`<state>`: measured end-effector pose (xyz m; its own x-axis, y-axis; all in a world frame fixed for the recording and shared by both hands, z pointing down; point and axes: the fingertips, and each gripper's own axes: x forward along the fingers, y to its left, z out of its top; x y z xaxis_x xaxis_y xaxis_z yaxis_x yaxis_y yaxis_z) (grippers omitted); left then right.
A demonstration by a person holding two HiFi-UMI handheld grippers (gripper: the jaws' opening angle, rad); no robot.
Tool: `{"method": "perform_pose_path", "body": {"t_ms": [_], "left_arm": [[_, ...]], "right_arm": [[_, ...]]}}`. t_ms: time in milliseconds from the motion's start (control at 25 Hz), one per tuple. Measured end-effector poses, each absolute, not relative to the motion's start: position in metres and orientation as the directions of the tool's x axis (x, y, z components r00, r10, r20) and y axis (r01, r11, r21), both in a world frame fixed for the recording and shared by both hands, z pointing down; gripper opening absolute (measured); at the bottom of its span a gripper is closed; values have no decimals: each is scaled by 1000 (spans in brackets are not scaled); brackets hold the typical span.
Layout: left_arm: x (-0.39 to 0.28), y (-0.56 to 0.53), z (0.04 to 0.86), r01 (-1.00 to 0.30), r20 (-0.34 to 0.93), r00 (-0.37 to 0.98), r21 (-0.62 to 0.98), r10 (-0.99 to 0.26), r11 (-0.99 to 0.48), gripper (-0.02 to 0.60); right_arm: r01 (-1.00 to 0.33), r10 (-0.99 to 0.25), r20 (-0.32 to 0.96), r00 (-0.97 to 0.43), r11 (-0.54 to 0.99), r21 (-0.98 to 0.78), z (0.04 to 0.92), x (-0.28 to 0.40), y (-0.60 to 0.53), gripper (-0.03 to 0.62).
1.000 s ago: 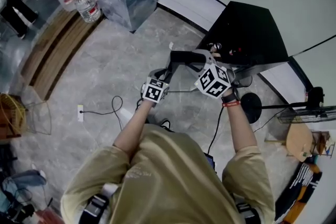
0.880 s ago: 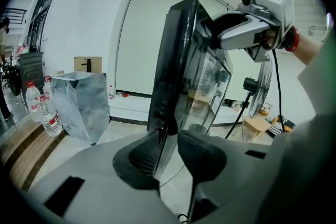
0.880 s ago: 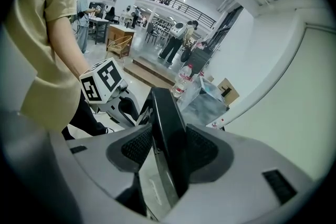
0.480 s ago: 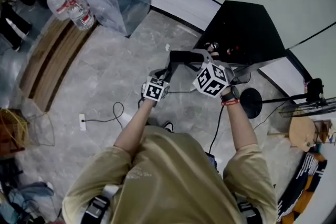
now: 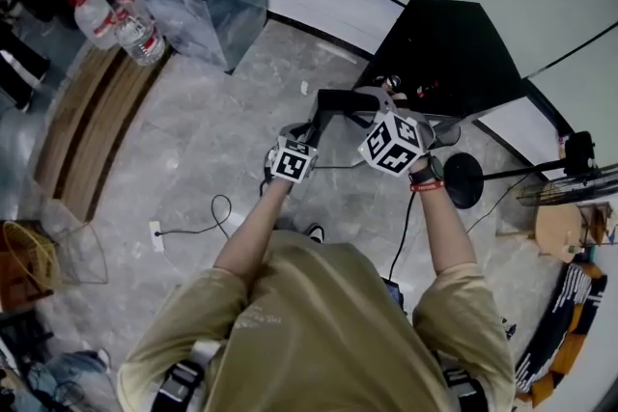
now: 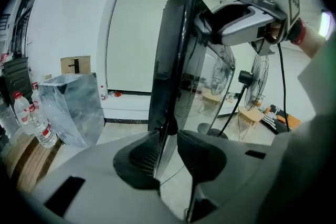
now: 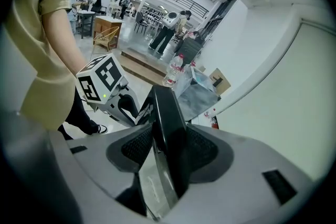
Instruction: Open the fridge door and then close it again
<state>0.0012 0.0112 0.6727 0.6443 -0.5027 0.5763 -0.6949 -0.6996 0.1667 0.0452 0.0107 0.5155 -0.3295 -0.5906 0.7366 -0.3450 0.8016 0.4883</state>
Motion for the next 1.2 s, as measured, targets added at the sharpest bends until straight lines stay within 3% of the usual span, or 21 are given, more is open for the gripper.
{"method": "perform_pose_path", "body": {"t_ms": [920,1200], "left_arm": [[7,-49,690,-535,645,690,148,-329,-832,97],[13,-73,686,-525,623,703,130,-343,-841,97]], "right_arm": [[-479,-633,757,-161,721,501,519,52,-41,216],[-513,-645,759,-92,684,518,520,58,-62,218]]}}
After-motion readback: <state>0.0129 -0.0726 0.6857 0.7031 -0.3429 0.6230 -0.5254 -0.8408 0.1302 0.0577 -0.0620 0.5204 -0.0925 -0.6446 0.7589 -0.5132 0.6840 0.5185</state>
